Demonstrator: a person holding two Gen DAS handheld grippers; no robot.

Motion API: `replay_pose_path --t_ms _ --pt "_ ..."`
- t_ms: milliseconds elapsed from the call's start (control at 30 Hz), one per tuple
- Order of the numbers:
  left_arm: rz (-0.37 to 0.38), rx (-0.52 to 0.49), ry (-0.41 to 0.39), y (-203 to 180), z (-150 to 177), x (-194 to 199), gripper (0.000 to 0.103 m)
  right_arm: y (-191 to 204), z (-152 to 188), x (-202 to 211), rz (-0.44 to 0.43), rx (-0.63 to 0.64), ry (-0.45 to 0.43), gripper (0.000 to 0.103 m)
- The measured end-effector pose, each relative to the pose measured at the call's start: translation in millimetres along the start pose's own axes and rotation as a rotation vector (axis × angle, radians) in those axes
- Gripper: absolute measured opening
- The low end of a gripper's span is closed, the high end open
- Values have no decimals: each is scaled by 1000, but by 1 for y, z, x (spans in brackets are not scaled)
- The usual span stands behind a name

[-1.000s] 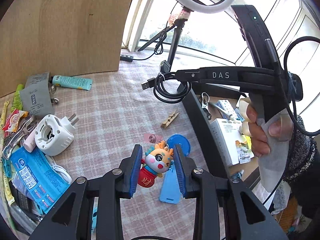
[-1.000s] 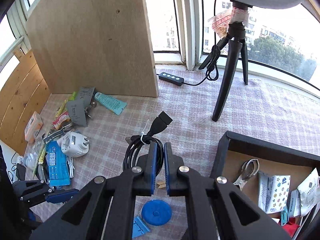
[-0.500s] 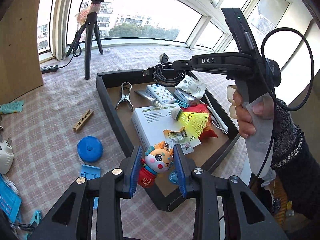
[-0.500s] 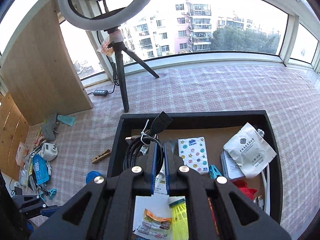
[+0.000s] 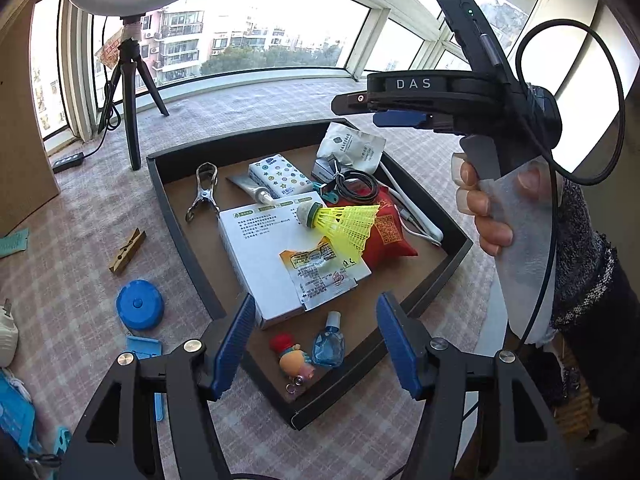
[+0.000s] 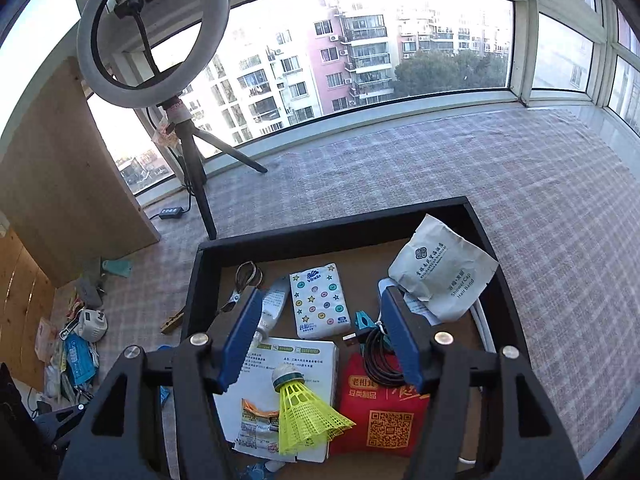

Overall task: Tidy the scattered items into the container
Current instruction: 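Carry the black cable and keychain figure into the tray and open both grippers, then move both grippers over the blue tape measure and blue phone stand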

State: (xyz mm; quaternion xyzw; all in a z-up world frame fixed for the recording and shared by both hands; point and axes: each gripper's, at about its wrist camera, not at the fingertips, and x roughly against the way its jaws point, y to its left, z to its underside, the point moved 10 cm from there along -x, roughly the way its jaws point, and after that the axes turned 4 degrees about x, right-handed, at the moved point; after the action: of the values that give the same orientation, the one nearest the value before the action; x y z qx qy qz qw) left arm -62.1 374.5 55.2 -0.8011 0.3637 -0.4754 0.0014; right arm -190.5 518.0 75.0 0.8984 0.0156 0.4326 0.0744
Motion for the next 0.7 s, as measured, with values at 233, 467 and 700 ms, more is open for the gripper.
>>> replay_pose_path --t_ms 233,467,700 --pt "-36 82 -20 37 9 13 61 29 3 -7 -24 60 22 63" --pt "-141 205 -29 117 41 36 60 76 9 -11 -88 130 51 65" --pt "-222 304 -17 179 75 54 60 137 22 -25 -180 207 97 66"
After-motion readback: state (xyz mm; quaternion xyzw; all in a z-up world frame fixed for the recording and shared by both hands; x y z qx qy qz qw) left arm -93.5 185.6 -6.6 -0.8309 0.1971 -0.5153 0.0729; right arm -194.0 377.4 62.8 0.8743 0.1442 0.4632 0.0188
